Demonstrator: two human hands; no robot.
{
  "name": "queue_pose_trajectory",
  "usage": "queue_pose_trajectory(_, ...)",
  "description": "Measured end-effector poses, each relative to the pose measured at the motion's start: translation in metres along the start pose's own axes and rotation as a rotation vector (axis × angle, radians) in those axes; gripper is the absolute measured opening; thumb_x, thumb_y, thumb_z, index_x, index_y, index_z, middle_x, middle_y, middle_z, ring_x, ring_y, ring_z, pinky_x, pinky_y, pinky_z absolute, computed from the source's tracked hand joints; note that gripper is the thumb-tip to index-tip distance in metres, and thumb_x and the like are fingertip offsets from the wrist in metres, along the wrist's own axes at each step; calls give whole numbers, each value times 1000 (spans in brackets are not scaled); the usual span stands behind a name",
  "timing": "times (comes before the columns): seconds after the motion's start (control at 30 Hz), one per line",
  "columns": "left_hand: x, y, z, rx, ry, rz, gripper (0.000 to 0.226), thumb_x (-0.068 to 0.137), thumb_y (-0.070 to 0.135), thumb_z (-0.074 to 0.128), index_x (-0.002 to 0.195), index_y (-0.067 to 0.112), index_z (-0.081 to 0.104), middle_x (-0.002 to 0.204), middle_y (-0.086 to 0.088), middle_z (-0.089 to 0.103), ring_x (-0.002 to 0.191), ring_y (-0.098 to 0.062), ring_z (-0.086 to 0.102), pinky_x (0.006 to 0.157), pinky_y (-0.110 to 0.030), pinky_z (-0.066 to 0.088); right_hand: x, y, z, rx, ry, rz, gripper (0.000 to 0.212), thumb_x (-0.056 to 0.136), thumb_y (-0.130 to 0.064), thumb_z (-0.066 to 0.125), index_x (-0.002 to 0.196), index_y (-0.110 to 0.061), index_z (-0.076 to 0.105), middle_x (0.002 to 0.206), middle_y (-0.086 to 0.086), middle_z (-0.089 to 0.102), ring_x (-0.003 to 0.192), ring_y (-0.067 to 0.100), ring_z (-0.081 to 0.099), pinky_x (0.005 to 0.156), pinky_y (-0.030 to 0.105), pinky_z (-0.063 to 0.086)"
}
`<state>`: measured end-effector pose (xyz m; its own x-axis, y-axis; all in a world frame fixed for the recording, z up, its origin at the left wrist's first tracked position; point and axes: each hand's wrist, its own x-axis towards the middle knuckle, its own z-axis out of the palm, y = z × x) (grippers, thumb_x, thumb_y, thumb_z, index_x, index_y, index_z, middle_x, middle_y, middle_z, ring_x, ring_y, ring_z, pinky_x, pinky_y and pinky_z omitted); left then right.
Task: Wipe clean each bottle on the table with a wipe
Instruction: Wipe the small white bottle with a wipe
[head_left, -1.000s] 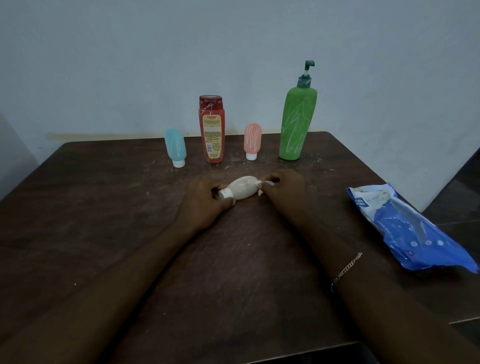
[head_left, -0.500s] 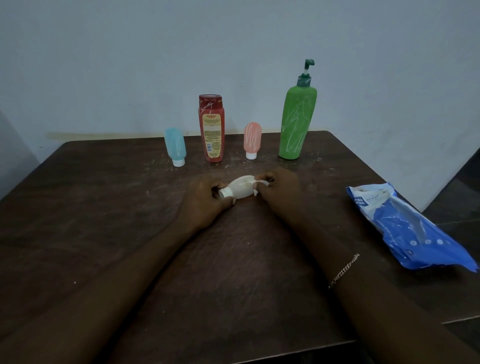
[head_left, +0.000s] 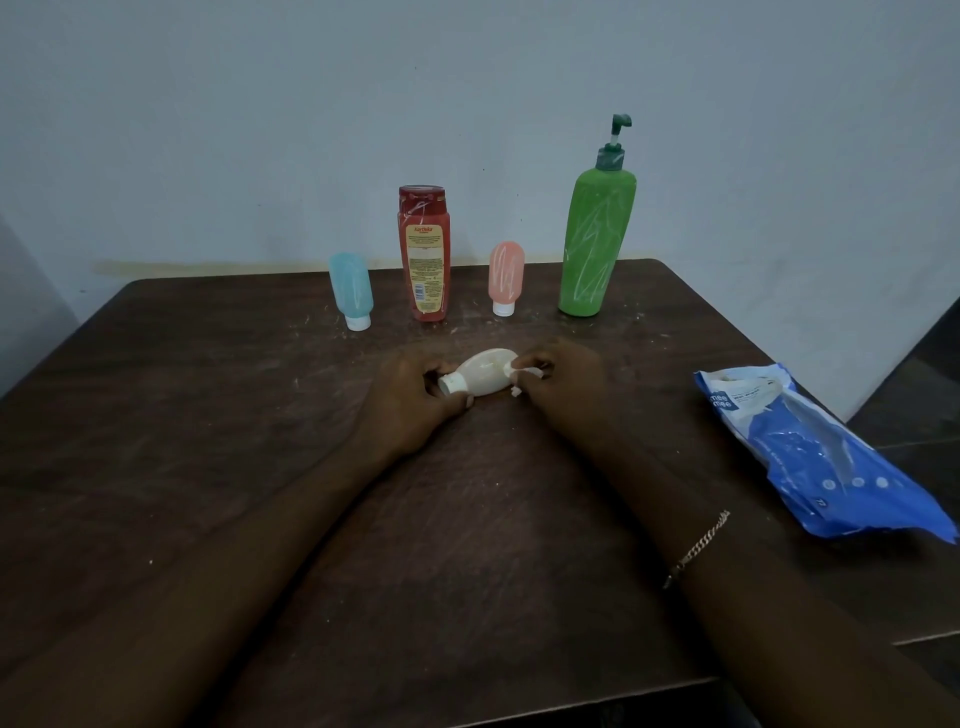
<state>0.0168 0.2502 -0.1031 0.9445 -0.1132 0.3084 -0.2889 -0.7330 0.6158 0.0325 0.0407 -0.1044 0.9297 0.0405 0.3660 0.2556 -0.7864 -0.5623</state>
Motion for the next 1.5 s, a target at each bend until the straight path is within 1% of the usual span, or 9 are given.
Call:
queue_pose_trajectory(0.13, 0, -1, 0, 8, -4, 1, 36, 78, 32, 83, 108, 17, 68, 95, 6, 62, 80, -3, 54, 70, -22, 46, 3, -8, 0, 34, 78, 17, 18, 85, -21, 70, 101, -17, 77, 99, -1, 73, 87, 7, 61, 83, 23, 48)
queue_pose_trajectory(0.27, 0, -1, 1, 6, -1, 5, 36, 78, 32, 82, 108, 18, 68, 98, 5, 64, 81, -2, 54, 68, -19, 43, -3, -15, 4, 10, -21, -31, 17, 84, -26, 70, 101, -26, 75, 101, -10, 64, 89, 3, 57, 79, 17, 43)
queue_pose_trajectory(0.43, 0, -1, 1, 15, -1, 1, 36, 78, 31, 83, 107, 17, 68, 96, 5, 63, 79, -2, 53, 70, -21, 45, -3, -10, -3, 47, 38, 1, 17, 84, -21, 72, 100, -20, 76, 103, -2, 70, 90, 5, 57, 85, 25, 48)
queue_pose_trajectory(0.57, 0, -2, 1, 18, 4, 18, 35, 77, 30, 83, 105, 16, 68, 97, 3, 65, 81, -5, 55, 71, -24, 47, 0, -26, 3, -31, 13, -12, 27, 90, -26, 65, 115, -20, 71, 111, -1, 64, 92, 4, 51, 80, 19, 37)
queue_pose_trajectory(0.73, 0, -2, 1, 23, 11, 33, 35, 77, 29, 84, 105, 16, 69, 96, 2, 65, 79, -4, 54, 69, -22, 46, -10, -26, 7, -46, -47, -74, 25, 85, -19, 67, 108, -20, 74, 111, 1, 66, 98, 10, 59, 85, 22, 46)
queue_pose_trajectory(0.9, 0, -1, 1, 23, 10, 33, 34, 77, 29, 83, 104, 13, 69, 95, -1, 67, 80, -8, 58, 73, -30, 51, -4, -29, -1, -94, -18, -8, 30, 92, -25, 61, 121, -20, 68, 117, 0, 64, 99, 8, 54, 80, 17, 33)
queue_pose_trajectory(1.07, 0, -1, 1, 20, 13, 29, 34, 78, 28, 83, 105, 16, 68, 96, 1, 66, 80, -6, 56, 73, -26, 49, -14, -45, 10, -54, -89, -131, 27, 91, -19, 63, 117, -14, 69, 117, 6, 65, 107, 16, 57, 97, 30, 44)
queue_pose_trajectory(1.27, 2, -2, 2, 38, 7, 23, 35, 76, 32, 84, 102, 13, 69, 94, 0, 66, 81, -10, 57, 73, -30, 50, -10, -31, -1, -44, -10, -32, 25, 89, -18, 65, 113, -14, 73, 113, 5, 68, 101, 13, 59, 79, 13, 30)
queue_pose_trajectory(1.5, 2, 0, 2, 18, -23, 6, 31, 79, 33, 81, 102, 17, 66, 94, 3, 63, 84, -9, 57, 73, -29, 50, -20, -46, 9, -56, -120, -193, 28, 90, -21, 65, 117, -17, 69, 114, 4, 63, 102, 13, 56, 89, 26, 44)
